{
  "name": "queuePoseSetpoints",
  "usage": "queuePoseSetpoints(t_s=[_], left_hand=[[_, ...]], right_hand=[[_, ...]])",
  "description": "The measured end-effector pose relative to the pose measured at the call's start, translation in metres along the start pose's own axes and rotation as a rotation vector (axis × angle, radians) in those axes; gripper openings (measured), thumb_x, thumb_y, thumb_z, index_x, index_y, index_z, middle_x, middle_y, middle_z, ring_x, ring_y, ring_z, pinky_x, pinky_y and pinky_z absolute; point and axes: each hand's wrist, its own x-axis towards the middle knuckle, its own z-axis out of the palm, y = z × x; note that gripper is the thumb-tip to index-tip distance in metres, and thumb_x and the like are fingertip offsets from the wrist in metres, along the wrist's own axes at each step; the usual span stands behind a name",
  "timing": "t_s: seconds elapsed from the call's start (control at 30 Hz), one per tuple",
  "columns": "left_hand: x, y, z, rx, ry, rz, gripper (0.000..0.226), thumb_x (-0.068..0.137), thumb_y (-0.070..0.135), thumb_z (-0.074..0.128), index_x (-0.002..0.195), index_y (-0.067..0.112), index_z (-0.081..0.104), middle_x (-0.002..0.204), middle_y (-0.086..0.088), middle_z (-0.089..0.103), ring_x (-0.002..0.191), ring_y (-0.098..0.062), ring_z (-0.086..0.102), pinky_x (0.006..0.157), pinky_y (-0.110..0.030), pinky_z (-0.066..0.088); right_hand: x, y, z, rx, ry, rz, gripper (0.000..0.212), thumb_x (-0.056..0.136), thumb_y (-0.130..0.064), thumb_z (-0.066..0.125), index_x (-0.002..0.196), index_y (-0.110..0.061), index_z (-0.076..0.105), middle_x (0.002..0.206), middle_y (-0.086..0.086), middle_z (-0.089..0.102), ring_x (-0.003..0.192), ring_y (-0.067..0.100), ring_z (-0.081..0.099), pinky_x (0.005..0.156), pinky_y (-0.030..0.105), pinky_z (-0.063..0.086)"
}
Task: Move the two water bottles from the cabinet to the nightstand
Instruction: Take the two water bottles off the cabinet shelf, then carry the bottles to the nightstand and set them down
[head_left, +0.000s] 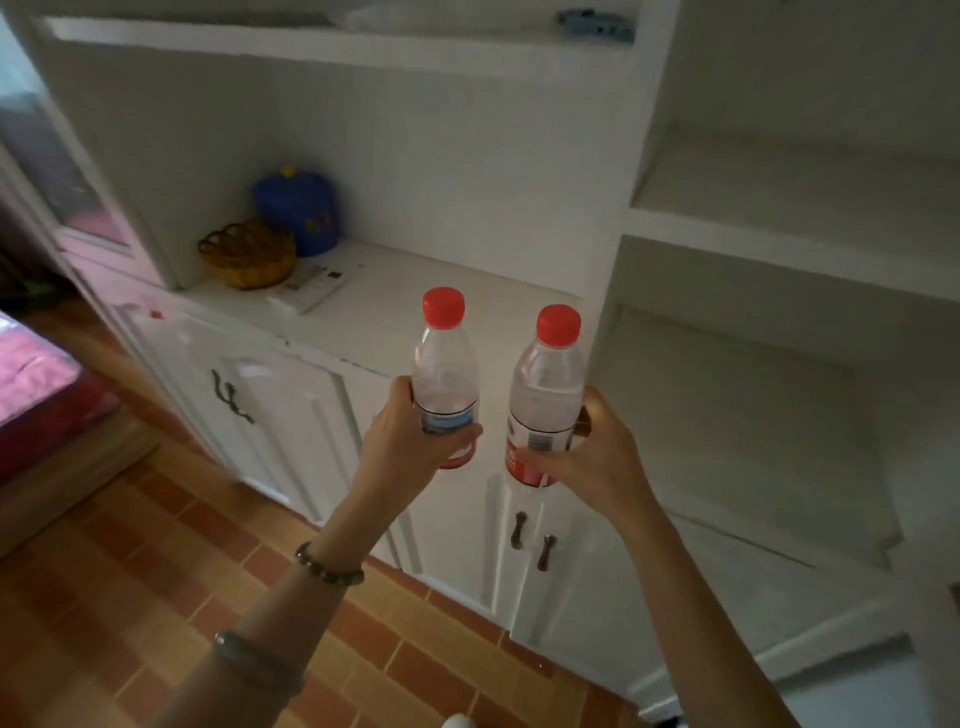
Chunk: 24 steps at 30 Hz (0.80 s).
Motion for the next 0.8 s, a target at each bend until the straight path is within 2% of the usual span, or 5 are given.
queuePoseSetpoints(t_s=[0.1, 0.23, 0.5, 0.67, 0.8], left_hand=[[-0.001, -0.021, -0.031, 0.015, 0.077, -0.054, 0.062, 0.063, 0.033, 0.081, 0.11, 0.015, 0.044, 0.098, 0.004, 0.057, 0.087, -0.018, 0.058, 0.07, -0.03, 0.049], [-0.006, -0.047, -0.078, 0.043, 0.189, -0.119, 0.066, 0.063, 0.034, 0.081, 0.114, 0.014, 0.043, 0.103, 0.002, 0.058, 0.091, -0.018, 0.059, 0.077, -0.033, 0.052], [-0.03, -0.099, -0.176, 0.09, 0.442, -0.247, 0.064, 0.063, 0.031, 0.082, 0.113, 0.016, 0.044, 0.109, -0.001, 0.061, 0.092, -0.018, 0.059, 0.075, -0.03, 0.05], [-0.055, -0.131, -0.239, 0.135, 0.567, -0.305, 0.067, 0.063, 0.033, 0.082, 0.115, 0.017, 0.043, 0.113, 0.0, 0.06, 0.096, -0.018, 0.06, 0.08, -0.031, 0.052], [-0.077, -0.151, -0.284, 0.133, 0.667, -0.362, 0.064, 0.063, 0.033, 0.081, 0.113, 0.02, 0.043, 0.106, 0.006, 0.059, 0.089, -0.012, 0.059, 0.074, -0.023, 0.049]], right_hand=[[0.013, -0.018, 0.032, -0.01, -0.104, -0.057, 0.068, 0.061, -0.026, 0.086, 0.118, -0.019, 0.049, 0.105, -0.007, 0.062, 0.093, 0.011, 0.061, 0.072, 0.018, 0.05], [0.029, -0.047, 0.08, -0.033, -0.232, -0.145, 0.064, 0.062, -0.029, 0.085, 0.114, -0.022, 0.048, 0.096, -0.014, 0.059, 0.079, -0.001, 0.058, 0.058, 0.006, 0.045], [0.041, -0.098, 0.192, 0.001, -0.434, -0.297, 0.064, 0.061, -0.022, 0.085, 0.113, -0.02, 0.048, 0.092, -0.012, 0.059, 0.077, -0.001, 0.057, 0.064, 0.012, 0.048], [0.03, -0.136, 0.27, 0.035, -0.563, -0.39, 0.068, 0.064, -0.022, 0.084, 0.119, -0.019, 0.046, 0.104, -0.011, 0.056, 0.088, 0.005, 0.054, 0.059, 0.004, 0.044], [0.017, -0.165, 0.327, 0.071, -0.68, -0.439, 0.069, 0.065, -0.022, 0.084, 0.122, -0.017, 0.044, 0.114, -0.006, 0.057, 0.095, 0.006, 0.051, 0.066, 0.003, 0.041]])
